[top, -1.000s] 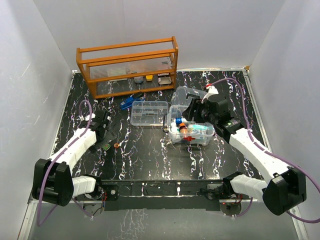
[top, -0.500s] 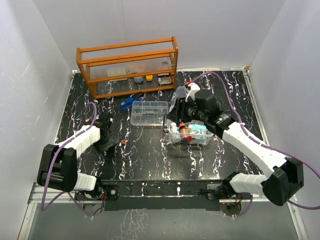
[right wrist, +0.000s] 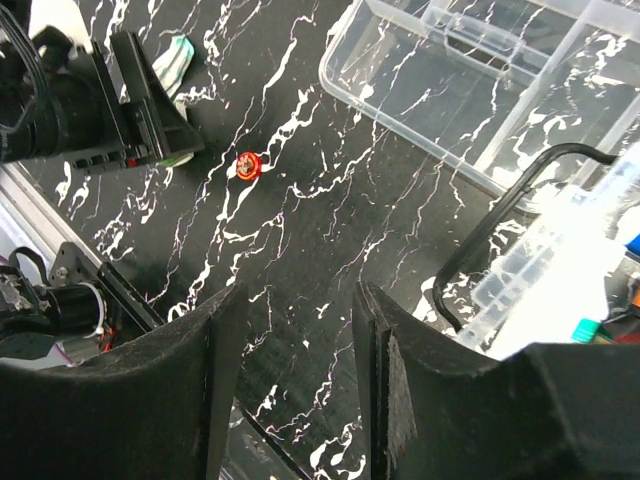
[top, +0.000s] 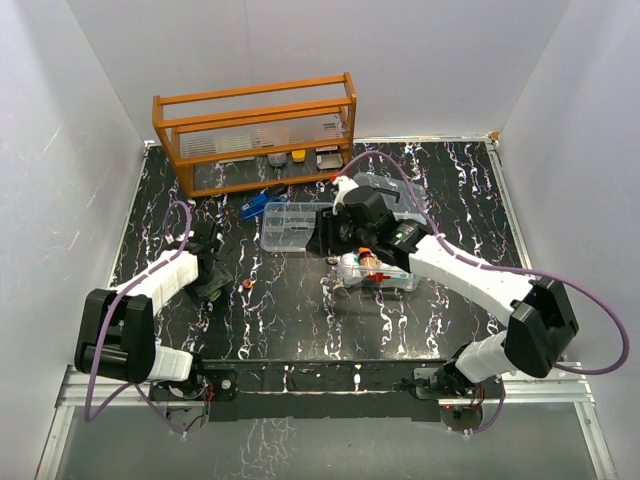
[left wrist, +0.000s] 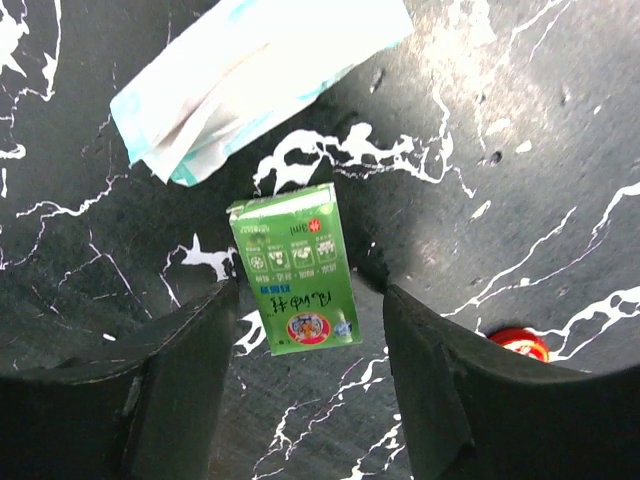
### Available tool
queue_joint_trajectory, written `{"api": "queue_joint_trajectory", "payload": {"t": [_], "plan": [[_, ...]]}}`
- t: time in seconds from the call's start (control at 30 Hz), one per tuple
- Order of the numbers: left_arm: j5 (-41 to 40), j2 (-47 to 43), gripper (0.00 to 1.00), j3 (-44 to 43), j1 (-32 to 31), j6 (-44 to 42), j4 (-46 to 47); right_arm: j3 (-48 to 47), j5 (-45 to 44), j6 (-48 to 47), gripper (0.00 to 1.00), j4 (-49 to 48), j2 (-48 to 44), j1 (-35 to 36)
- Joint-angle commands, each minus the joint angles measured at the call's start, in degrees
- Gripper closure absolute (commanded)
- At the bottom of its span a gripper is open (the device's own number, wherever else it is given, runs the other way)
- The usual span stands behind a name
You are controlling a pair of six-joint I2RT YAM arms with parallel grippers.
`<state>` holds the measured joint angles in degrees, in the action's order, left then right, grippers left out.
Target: Organize the medicine kit
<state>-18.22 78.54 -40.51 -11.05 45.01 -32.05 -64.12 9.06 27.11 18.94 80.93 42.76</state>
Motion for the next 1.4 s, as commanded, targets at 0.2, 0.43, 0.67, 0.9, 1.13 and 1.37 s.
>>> {"api": "queue_joint_trajectory", "payload": {"t": [0.2,0.43,0.67,0.9,1.13,1.37], "plan": [[-0.69,1.62,0.56,-0.35,1.82,-1.72,2.95,-5.8,-6.5,2.06,0.61,-3.61,7.72,4.08],[1.76,-2.84,0.6,-0.58,1.91,-2.25,1.38,-5.2,-9.91,4.86,0.62,-3.82,10.16,4.08],[4.95,-6.25,0.59,-3.09,1.82,-4.05,-0.63,-2.95,-15.39,7.21,0.63,-3.47,11.48,4.06],[6.13,-6.09,0.5,-3.9,1.83,-4.51,-1.47,-2.52,-18.66,8.07,0.63,-1.45,13.47,3.99],[4.16,-3.96,0.36,-2.47,1.82,-2.95,-2.23,-2.32,-22.29,9.02,0.63,1.47,14.3,3.91],[2.97,-0.47,0.38,-2.58,1.82,-3.53,-0.31,-2.26,-29.36,9.72,0.54,5.65,14.28,3.47]]}}
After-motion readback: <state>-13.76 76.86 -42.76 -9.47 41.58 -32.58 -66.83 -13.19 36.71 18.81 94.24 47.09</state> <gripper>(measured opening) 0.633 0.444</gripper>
